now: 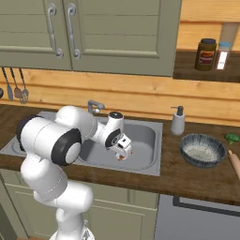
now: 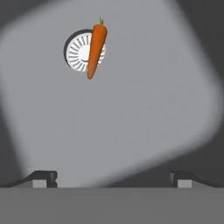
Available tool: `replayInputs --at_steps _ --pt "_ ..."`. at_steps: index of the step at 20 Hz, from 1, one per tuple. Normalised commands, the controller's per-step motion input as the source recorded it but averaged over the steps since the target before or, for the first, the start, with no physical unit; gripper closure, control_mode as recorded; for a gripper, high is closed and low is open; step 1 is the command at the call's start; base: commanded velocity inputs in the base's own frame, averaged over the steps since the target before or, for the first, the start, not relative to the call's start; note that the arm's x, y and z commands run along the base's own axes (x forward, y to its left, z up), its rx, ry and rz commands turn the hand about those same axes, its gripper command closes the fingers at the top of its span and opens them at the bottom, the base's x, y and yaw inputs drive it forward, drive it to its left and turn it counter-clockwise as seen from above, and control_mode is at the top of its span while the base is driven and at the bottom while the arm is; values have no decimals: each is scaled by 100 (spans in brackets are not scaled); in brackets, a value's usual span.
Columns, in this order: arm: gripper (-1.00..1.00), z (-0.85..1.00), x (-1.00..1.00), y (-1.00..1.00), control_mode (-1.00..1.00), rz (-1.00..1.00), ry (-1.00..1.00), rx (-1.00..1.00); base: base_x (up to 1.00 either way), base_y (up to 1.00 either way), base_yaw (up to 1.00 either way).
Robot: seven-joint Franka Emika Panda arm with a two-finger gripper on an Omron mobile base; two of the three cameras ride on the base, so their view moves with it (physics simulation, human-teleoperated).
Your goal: Pick the carrot from the sink and place it in the bowl. Then pick the bowl and place it in the microwave. Then close the microwave door and press the start button.
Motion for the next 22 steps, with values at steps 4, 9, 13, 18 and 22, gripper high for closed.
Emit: replayInputs --at_steps 4,9,13,18,22 --pt "-100 -26 41 -6 -100 0 0 0 0 0 0" --pt "-100 -31 44 -2 -100 0 0 0 0 0 0" --pt "-100 -33 49 0 -100 0 0 1 0 0 0" --pt "-100 -40 27 -8 -100 0 0 2 0 0 0" --pt "-100 -41 37 -3 -100 0 0 2 0 0 0"
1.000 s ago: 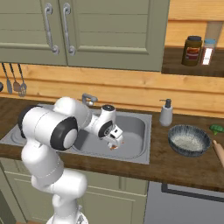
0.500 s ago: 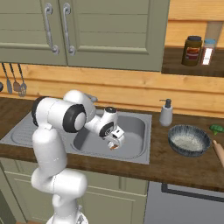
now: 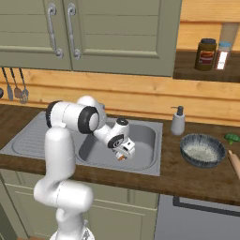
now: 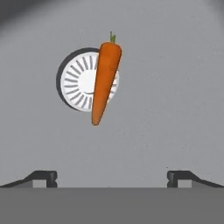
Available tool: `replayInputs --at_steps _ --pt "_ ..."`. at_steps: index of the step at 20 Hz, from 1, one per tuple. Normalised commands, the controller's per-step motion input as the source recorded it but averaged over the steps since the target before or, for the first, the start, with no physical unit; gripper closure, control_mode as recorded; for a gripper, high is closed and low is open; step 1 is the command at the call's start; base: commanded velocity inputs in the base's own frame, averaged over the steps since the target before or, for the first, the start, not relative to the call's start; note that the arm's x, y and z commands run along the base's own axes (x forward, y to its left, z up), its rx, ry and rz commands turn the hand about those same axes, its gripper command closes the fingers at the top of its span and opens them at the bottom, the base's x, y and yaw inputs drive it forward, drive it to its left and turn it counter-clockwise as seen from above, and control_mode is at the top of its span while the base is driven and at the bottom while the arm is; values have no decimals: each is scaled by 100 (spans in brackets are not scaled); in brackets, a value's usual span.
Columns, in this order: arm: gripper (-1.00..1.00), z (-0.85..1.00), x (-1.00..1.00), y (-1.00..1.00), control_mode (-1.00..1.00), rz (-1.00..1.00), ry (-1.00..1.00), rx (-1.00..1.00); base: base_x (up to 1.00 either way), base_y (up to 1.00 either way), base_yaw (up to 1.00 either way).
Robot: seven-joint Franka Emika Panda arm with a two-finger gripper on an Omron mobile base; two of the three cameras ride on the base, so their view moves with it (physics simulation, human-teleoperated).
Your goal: Pick the carrot from the sink and place it in the bowl. Then pick the bowl and place it in the microwave. Then close the microwave door and press the start button.
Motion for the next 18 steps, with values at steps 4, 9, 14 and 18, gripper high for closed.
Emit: replayInputs --at_steps 4,9,14,18 --pt "-100 -35 41 -7 -100 0 0 3 0 0 0" --pt "-100 -34 43 -5 -100 0 0 3 0 0 0" --pt "-100 -28 59 -6 -100 0 0 1 0 0 0" --pt "-100 -37 49 -9 -100 0 0 0 0 0 0"
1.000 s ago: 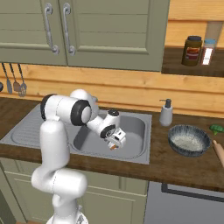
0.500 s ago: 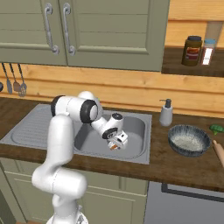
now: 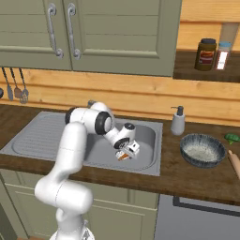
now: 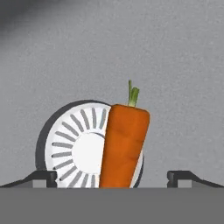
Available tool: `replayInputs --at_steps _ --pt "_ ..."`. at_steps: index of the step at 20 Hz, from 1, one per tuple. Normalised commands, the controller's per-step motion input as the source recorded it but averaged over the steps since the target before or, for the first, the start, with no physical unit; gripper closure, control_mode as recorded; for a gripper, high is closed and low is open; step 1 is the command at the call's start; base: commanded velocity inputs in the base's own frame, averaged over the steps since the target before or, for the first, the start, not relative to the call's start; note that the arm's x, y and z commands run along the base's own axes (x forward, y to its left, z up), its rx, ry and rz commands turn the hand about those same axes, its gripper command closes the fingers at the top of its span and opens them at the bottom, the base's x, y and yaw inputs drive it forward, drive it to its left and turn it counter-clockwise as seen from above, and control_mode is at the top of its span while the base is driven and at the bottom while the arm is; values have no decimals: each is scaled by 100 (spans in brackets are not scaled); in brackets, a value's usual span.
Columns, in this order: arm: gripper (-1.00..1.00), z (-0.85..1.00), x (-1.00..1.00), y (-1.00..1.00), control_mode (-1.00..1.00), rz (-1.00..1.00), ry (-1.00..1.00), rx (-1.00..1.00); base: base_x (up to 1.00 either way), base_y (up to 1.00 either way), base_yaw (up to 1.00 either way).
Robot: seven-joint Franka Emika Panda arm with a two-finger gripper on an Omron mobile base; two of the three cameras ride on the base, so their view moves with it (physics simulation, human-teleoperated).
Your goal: Pick the carrot from the sink and place it in the bowl. Then pick the bowl and place it in the microwave. Then close the microwave door and press the start button.
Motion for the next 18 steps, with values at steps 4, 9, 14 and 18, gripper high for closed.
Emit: replayInputs --at_steps 4,9,14,18 --pt "-100 -52 28 -1 -100 0 0 0 0 0 0" --pt "100 -61 9 7 -100 0 0 0 0 0 0" --pt "100 -7 -4 0 -100 0 -4 0 0 0 0" --pt "100 16 -21 3 -100 0 -11 0 0 0 0"
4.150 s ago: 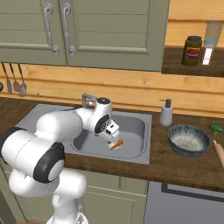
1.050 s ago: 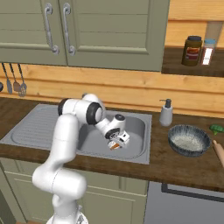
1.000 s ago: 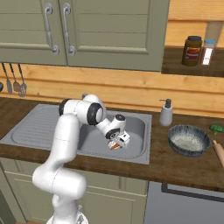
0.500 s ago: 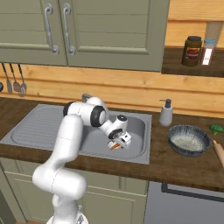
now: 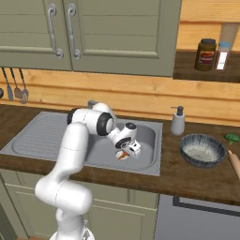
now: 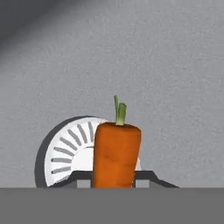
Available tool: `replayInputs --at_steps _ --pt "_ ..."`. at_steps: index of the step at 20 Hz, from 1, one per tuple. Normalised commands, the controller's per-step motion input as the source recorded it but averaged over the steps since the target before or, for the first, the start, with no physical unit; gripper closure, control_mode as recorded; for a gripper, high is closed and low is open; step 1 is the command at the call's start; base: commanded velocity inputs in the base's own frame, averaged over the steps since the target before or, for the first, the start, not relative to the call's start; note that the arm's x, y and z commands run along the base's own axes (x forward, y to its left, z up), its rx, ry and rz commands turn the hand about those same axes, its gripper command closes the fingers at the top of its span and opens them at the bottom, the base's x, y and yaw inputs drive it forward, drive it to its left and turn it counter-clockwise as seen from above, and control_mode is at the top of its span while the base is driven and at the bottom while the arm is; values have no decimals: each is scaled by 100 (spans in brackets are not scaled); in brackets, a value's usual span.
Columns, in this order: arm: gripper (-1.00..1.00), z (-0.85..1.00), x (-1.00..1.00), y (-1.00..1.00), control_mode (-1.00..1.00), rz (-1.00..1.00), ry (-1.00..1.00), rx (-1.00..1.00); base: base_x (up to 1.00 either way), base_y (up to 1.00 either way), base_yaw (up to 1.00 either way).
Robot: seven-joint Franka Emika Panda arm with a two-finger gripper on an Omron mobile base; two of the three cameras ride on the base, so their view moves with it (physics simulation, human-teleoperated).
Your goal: Pick the carrot from the sink and place it in the bowl. Then pick the bowl and place it in the microwave. Then close the microwave door and press the start button.
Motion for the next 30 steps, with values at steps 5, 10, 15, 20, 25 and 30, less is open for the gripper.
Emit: replayInputs --at_steps 5,10,15,20,25,30 --pt "100 94 -97 -41 -100 0 -10 0 0 0 0" --pt "100 100 -93 -29 -100 0 -5 0 0 0 0" --pt "100 100 -60 -23 -100 -1 -10 -3 0 0 0" --pt "100 100 -39 -58 -100 -7 -10 -1 0 0 0" --pt "100 100 -12 -82 -100 -13 0 0 0 0 0" --pt "100 89 0 -94 -100 -14 2 0 0 0 0"
